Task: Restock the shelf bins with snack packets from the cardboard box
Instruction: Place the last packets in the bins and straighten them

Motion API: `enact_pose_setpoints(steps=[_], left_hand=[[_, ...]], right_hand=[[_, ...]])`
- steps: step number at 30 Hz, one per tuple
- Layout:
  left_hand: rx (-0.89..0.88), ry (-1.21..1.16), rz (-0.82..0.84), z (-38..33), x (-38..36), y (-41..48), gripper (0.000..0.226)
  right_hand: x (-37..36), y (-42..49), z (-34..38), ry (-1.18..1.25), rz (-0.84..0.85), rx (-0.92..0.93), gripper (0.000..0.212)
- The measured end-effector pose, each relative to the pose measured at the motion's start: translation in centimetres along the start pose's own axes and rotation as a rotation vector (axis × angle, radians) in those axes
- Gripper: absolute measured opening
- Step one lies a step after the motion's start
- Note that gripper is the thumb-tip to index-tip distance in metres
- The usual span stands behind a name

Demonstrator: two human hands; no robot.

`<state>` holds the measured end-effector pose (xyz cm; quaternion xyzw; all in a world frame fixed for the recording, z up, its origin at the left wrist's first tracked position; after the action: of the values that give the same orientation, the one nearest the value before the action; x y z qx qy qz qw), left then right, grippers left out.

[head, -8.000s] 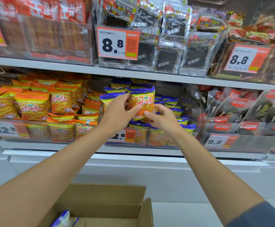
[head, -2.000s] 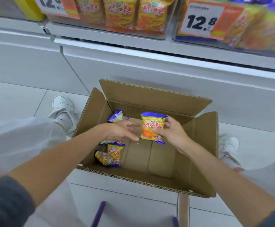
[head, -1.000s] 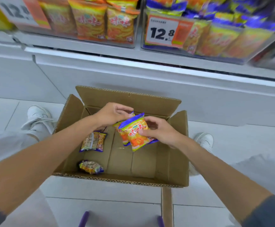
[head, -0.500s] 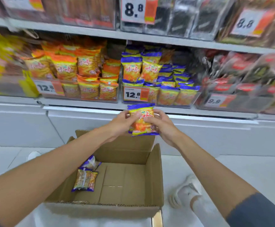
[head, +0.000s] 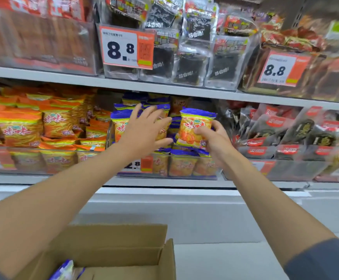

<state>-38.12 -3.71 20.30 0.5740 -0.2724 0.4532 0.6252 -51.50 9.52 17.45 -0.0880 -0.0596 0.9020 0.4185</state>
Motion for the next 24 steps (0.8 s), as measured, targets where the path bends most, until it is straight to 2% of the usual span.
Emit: enact_pose_setpoints(steps=[3, 6, 8, 11, 14, 19, 21, 24], left_hand=[[-0.072, 0.088, -0.065, 1.5, -1.5, 0.4, 0.059], [0.008, 0.056, -0.213, 2.5, -1.7, -0.2, 0.059], [0.057, 0.047, -0.303, 2.8, -1.4, -0.5, 0.059], [0.056, 0.078, -0.306, 2.8, -1.5, -0.4, 0.060], [0.061, 0.060, -0.287, 2.7, -1.4, -0.4, 0.060], [0.080, -0.032, -0.266, 2.7, -1.2, -0.5, 0.055], [0.075, -0.018, -0.258, 2.6, -1.2, -0.5, 0.054], [0.070, -0.006, -0.242, 2.5, -1.3, -0.5, 0.052]], right_hand=[[-0.1, 4.6, 1.2, -0.061, -0.046, 0.043, 0.063], [-0.5, 9.0, 2.0, -0.133, -0.115, 0.074, 0.087], [-0.7, 11.8, 1.9, -0.138, -0.146, 0.051, 0.092], [-1.4, 15.7, 1.0, -0.151, -0.097, -0.001, 0.082], [-0.9, 19.1, -0.6, -0.126, -0.091, -0.004, 0.092], [-2.2, 15.8, 0.4, -0.281, -0.106, 0.074, 0.044], [-1.9, 15.9, 0.5, -0.296, -0.115, 0.148, 0.044], [-2.4, 15.9, 0.6, -0.413, -0.105, 0.197, 0.055]])
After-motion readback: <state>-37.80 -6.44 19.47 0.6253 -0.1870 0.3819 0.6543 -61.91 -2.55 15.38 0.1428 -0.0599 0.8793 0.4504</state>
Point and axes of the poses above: each hand's wrist, its own y-axis towards the middle knuckle, its own x-axis out of the back of the hand, z = x × y, the point moved 8 cm from there along y, towards the middle knuckle, and after that the axes turned 10 degrees about -x, right-handed, at the moved point
